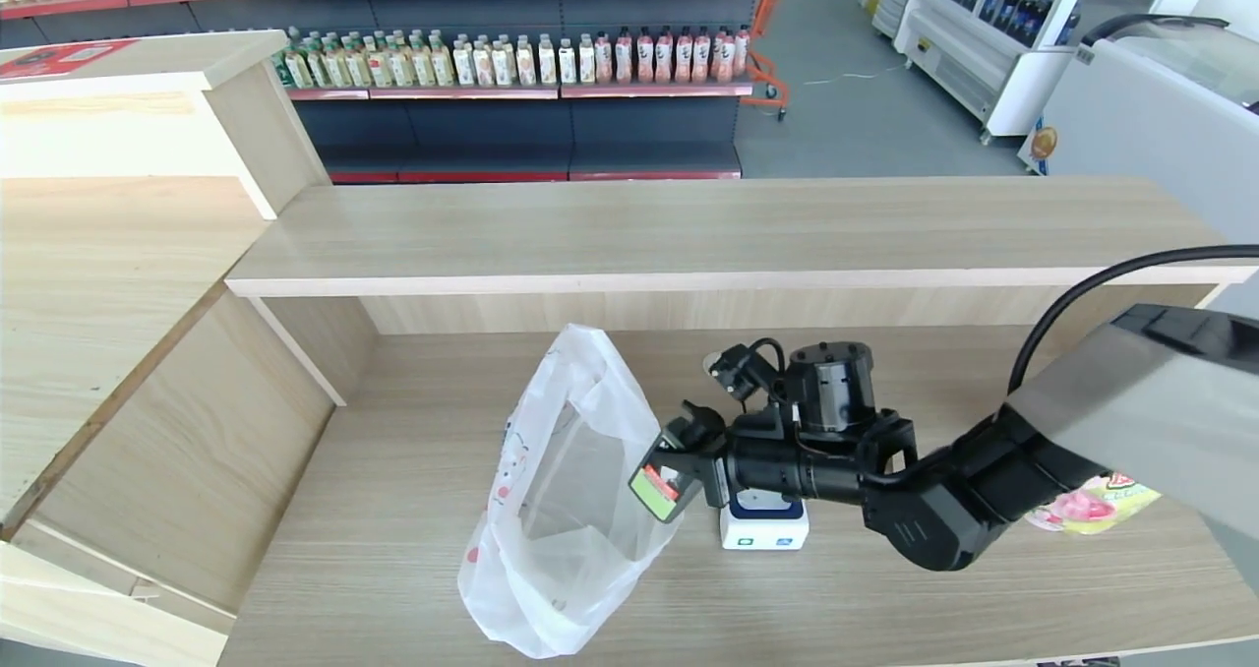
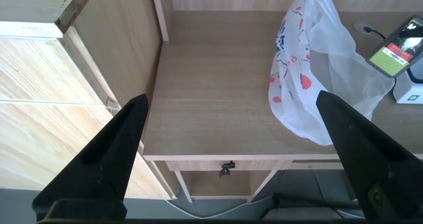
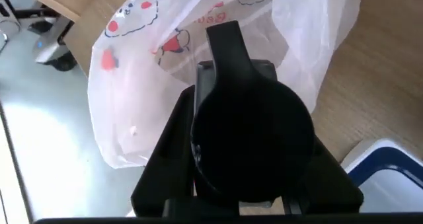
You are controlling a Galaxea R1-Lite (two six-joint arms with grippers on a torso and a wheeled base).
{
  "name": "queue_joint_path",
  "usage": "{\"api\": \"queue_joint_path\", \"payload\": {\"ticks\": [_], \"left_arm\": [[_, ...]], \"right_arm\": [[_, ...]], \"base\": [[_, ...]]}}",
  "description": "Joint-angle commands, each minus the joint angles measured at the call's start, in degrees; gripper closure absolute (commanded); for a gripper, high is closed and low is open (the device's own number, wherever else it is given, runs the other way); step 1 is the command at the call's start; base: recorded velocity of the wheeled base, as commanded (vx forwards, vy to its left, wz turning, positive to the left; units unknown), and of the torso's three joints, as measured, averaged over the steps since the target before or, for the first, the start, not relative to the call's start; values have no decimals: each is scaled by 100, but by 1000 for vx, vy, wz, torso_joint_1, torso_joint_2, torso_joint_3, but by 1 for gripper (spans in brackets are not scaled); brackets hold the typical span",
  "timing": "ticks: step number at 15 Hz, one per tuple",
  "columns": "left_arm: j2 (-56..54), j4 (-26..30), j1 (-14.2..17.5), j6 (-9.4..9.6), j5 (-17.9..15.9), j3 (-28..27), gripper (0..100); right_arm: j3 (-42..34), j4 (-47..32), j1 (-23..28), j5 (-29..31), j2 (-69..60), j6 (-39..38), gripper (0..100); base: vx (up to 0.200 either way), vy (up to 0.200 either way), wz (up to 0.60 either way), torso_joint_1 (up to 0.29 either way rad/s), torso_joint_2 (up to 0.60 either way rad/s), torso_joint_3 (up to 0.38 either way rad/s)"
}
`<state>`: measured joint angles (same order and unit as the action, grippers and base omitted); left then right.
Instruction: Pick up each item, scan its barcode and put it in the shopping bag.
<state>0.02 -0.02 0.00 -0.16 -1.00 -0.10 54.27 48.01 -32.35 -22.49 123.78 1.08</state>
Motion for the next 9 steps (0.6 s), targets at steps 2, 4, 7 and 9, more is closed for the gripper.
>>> {"api": "queue_joint_path", "payload": {"ticks": [2,4,7,9], "left_arm": [[-2,-6,0,-2,3,1,0],[-2,-6,0,-2,-6,1,0],[-2,-6,0,-2,-6,1,0],[-2,-6,0,-2,-6,1,0]], "right_arm": [[558,33,-210,43,796,876,100],[769,60,-245,52,1016,1438,100],[927,244,-254,43,1262,2133,100],[936,253,-254,43,1306,2247,100]], "base": [[0,0,0,0,0,0],[0,0,0,0,0,0],[0,0,0,0,0,0],[0,0,0,0,0,0]]}}
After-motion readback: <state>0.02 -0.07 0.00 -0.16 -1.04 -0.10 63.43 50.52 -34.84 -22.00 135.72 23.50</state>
